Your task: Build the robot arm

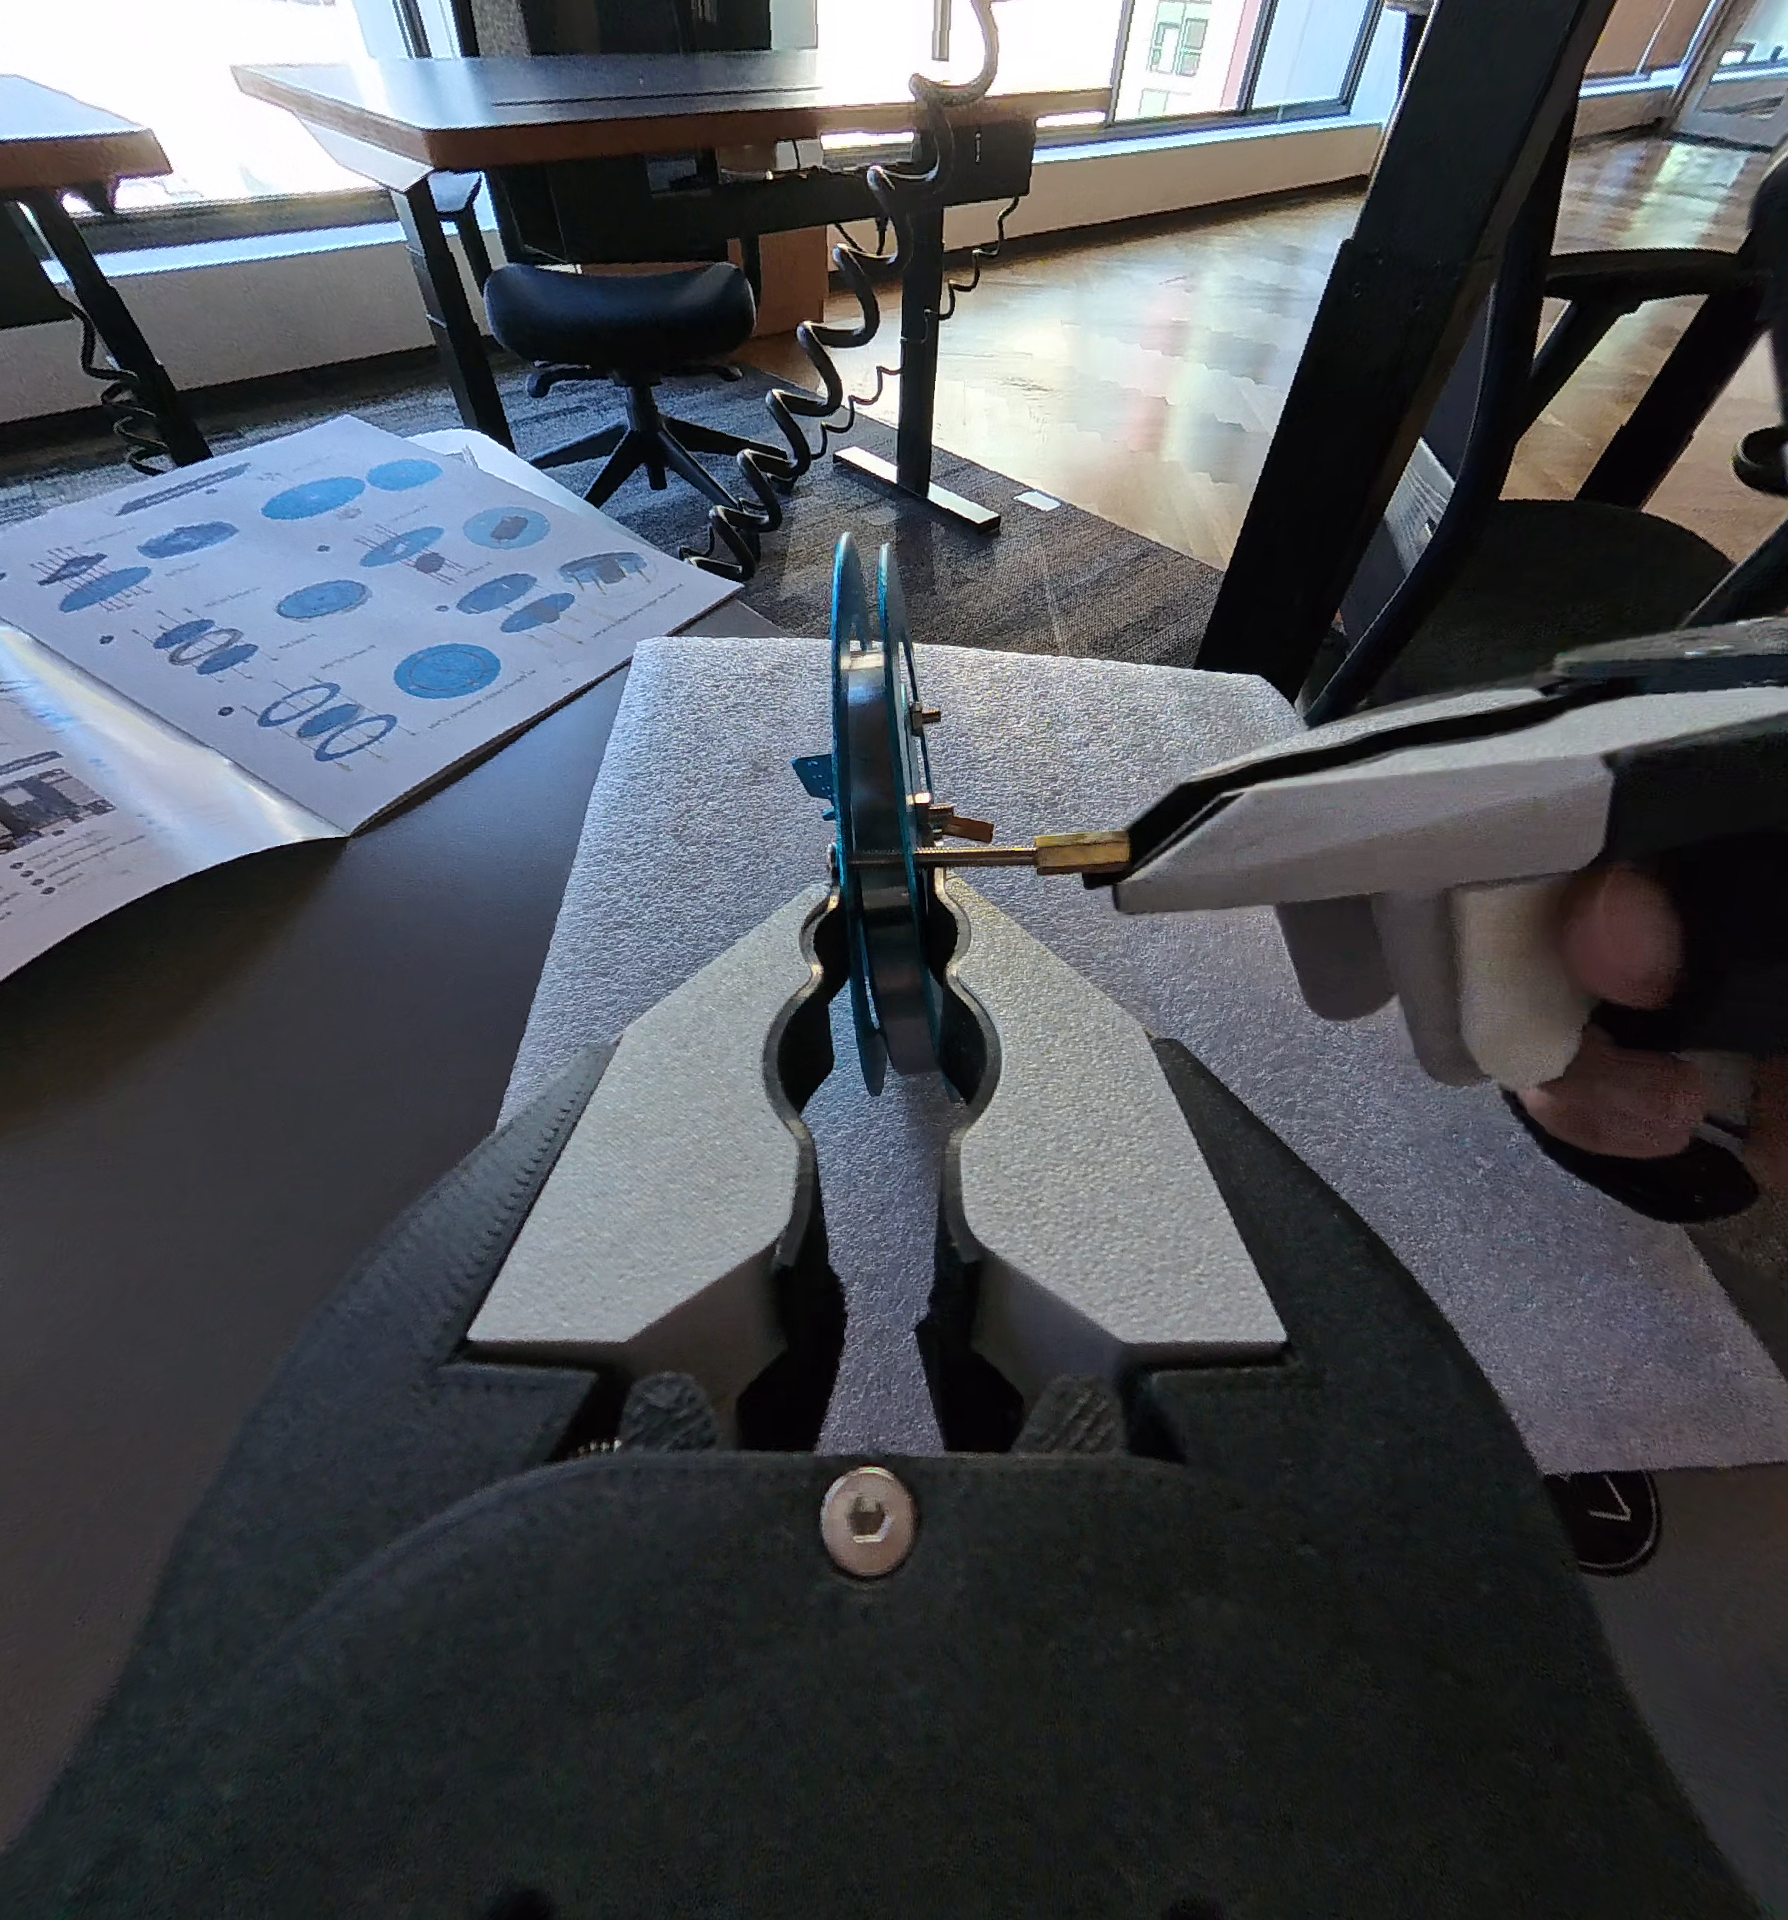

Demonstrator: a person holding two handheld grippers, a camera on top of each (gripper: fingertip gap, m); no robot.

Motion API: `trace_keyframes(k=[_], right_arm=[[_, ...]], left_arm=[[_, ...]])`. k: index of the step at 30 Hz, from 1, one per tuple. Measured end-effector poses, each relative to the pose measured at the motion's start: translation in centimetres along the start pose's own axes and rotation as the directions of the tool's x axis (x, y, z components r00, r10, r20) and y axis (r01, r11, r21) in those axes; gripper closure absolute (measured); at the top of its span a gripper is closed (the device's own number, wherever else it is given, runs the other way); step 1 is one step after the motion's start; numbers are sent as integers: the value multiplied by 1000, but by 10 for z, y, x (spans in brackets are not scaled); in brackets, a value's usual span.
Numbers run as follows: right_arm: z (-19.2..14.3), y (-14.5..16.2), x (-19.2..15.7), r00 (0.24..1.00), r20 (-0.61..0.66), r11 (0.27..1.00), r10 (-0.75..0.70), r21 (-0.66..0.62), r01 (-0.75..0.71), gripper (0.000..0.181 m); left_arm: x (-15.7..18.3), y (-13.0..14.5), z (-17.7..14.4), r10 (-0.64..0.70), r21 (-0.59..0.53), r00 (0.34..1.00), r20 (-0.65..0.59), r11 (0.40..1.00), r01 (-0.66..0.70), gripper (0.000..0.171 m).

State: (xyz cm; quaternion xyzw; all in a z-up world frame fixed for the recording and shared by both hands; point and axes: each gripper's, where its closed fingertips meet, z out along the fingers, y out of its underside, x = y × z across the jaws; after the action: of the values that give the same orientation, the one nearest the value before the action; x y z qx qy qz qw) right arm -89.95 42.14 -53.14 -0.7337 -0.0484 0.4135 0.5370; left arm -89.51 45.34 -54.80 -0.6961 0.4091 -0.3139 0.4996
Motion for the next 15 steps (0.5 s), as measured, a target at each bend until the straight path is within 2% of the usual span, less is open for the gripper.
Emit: trace_keyframes(k=[1,2,4,6,8,12,14,15], right_arm=[[-1,-2,-1,1000,21,1000,-3,16,3,171],[-3,-3,1,996,7,996,-84,27,83,169],[-6,-3,7,931,-81,934,-356,6,357,158],[-7,-4,7,772,-147,783,-619,-42,620,150],[-6,-6,2,602,-189,623,-776,-83,777,155],[0,-6,4,367,-218,409,-904,-198,891,167],[3,-3,4,315,-203,358,-927,-229,905,177],[4,-3,5,331,-211,376,-920,-232,897,177]], left_arm=[[0,0,0,3,-1,1000,0,1000,-3,159],[0,0,0,6,-1,1000,1,1000,-6,159],[1,0,0,8,-1,1000,1,1000,-8,159],[0,0,0,3,-1,1000,-1,1000,-3,159],[1,0,0,4,-1,1000,-2,1000,-4,159],[1,0,0,11,0,1000,0,1000,-11,159],[1,0,-1,10,-1,1000,2,1000,-10,159],[0,1,-1,7,-1,1000,3,1000,-7,159]])
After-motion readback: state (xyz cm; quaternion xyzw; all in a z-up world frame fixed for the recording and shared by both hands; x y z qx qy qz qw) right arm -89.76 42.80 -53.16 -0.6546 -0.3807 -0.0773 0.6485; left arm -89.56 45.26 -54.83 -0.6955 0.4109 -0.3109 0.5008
